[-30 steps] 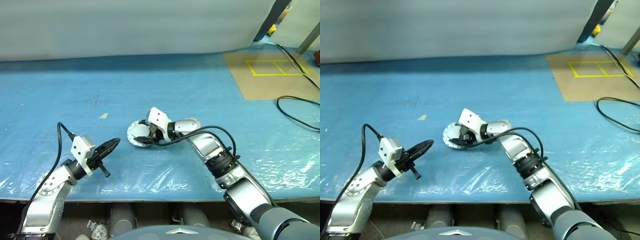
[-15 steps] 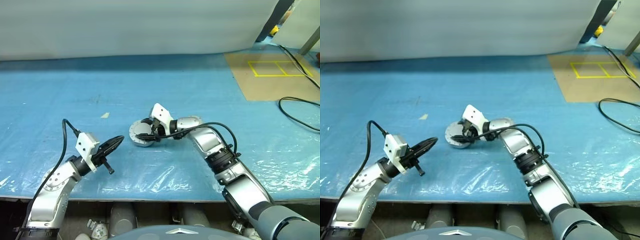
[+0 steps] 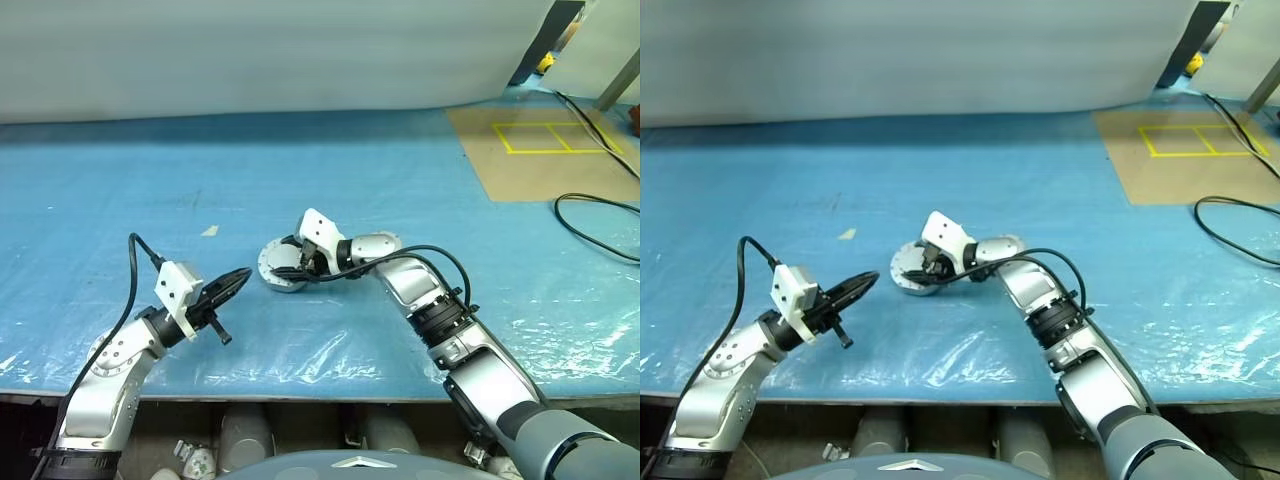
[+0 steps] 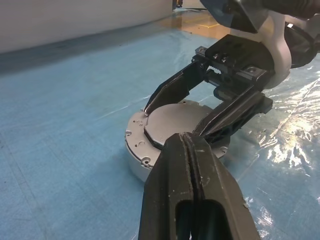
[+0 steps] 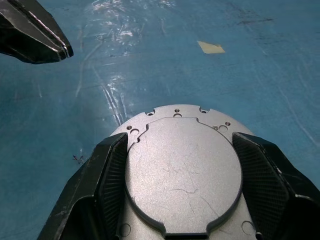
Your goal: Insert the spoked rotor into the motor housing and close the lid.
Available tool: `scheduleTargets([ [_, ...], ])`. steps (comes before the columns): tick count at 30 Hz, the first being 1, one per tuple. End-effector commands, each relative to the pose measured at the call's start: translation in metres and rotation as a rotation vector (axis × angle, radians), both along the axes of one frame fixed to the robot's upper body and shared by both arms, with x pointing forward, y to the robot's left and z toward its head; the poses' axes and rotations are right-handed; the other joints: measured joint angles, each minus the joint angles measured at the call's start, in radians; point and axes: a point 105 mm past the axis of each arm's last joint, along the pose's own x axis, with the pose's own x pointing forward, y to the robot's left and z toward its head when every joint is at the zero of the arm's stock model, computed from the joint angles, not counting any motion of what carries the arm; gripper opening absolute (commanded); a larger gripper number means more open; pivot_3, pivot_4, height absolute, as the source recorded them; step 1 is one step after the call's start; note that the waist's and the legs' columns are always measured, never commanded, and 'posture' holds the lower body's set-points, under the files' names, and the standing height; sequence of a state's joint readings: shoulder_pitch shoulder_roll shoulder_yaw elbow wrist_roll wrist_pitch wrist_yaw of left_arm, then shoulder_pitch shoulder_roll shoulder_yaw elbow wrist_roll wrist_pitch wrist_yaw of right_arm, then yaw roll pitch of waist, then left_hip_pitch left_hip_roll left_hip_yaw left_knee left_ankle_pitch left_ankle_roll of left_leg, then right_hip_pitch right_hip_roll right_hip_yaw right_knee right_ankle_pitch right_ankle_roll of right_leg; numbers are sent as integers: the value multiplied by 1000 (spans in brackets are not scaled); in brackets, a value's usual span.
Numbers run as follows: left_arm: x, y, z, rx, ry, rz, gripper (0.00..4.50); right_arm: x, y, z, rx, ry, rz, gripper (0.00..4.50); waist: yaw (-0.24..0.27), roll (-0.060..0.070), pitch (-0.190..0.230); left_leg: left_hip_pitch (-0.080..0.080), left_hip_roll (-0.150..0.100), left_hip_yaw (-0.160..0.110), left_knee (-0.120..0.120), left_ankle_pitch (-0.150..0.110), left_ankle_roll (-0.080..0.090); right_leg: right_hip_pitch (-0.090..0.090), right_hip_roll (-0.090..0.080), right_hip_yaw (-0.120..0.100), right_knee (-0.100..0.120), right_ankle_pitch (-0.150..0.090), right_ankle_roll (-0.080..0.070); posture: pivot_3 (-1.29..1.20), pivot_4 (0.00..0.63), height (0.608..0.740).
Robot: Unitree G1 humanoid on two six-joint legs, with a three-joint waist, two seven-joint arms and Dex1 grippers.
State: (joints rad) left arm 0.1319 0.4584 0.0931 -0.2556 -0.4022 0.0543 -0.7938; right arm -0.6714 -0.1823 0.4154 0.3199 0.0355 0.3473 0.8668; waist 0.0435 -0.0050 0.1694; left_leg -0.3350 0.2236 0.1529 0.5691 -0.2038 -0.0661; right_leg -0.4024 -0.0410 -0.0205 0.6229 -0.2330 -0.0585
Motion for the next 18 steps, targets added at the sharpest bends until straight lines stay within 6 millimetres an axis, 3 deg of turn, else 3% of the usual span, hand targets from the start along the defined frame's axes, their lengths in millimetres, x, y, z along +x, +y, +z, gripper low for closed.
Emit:
scheduleTargets([
  [1,0,-4,7,6,-30,-19,0,6,-18,-28,-94,66,-108,2946,0,0,0,0,0,0,-1,0,0,0,0,0,0,0,0,0,150,740],
  [14,6,-8,8,14,-40,-29,0,-5,-4,-29,-12,179,-116,2946,-2,0,0,1,-1,0,-6,0,0,0,0,1,-1,0,0,0,150,740],
  [18,7,-7,9,19,-42,-28,0,-7,-10,-44,-111,101,-96,2946,-3,1,-1,0,-1,0,-6,0,0,0,0,1,-3,1,-2,0,150,740],
])
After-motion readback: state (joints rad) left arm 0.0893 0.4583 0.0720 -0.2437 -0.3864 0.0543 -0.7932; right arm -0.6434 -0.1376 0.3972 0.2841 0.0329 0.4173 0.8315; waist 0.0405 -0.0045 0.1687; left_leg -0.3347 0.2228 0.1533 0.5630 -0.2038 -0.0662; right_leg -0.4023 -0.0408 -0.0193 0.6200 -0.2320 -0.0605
